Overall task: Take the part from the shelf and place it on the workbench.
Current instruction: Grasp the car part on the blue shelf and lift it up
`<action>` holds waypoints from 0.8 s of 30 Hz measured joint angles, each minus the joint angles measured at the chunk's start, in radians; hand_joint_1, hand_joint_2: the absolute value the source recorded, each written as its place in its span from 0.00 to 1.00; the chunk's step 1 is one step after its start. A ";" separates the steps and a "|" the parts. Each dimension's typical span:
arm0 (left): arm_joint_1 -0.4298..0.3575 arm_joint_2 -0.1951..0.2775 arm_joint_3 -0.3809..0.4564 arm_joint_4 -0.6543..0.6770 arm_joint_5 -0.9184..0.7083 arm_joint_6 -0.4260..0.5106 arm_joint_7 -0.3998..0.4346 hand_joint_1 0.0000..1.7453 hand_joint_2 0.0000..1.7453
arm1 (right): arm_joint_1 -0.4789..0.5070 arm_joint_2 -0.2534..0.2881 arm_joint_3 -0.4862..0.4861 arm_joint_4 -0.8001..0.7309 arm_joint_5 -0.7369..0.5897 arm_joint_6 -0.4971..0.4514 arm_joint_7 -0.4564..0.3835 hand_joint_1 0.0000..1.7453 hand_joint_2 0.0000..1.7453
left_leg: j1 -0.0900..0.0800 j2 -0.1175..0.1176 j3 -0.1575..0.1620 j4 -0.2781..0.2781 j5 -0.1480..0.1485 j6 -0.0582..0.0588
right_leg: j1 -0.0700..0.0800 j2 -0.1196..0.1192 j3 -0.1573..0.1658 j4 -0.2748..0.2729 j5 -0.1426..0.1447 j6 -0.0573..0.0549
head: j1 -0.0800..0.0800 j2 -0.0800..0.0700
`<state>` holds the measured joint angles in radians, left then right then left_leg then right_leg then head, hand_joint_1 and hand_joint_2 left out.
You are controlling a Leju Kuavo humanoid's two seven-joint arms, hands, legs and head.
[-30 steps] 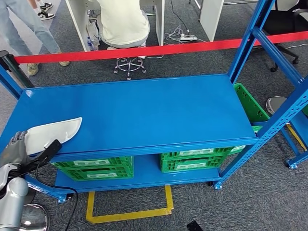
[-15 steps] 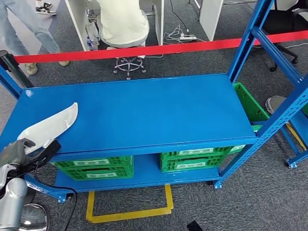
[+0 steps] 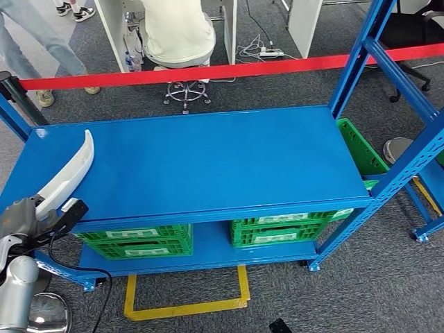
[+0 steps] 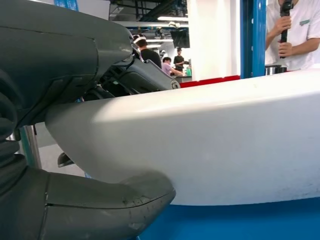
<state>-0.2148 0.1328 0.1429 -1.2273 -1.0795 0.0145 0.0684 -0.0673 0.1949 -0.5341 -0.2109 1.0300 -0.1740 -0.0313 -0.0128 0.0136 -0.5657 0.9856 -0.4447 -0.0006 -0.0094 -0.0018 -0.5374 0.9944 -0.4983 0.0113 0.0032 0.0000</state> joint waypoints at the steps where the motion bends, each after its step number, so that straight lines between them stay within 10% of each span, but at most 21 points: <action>1: 0.000 0.000 0.000 0.000 0.000 0.001 -0.001 0.99 1.00 | 0.000 0.000 0.000 0.000 0.000 0.000 0.000 0.00 1.00 | 0.000 0.000 0.000 0.000 0.000 0.000 | 0.000 0.000 0.000 0.000 0.000 0.000 | 0.000 0.000; 24: 0.077 -0.049 -0.017 -0.162 0.002 0.078 -0.084 1.00 1.00 | 0.001 0.000 -0.001 0.000 -0.003 -0.005 -0.006 0.00 1.00 | 0.000 0.001 -0.002 0.000 0.000 0.000 | 0.000 0.000 -0.002 0.000 0.000 0.000 | 0.000 0.000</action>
<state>-0.1375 0.0842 0.1257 -1.3897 -1.0775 0.0930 -0.0161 -0.0663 0.1949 -0.5349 -0.2106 1.0274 -0.1791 -0.0378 -0.0128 0.0142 -0.5677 0.9858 -0.4446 -0.0006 -0.0093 -0.0015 -0.5399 0.9944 -0.4982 0.0115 0.0031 0.0000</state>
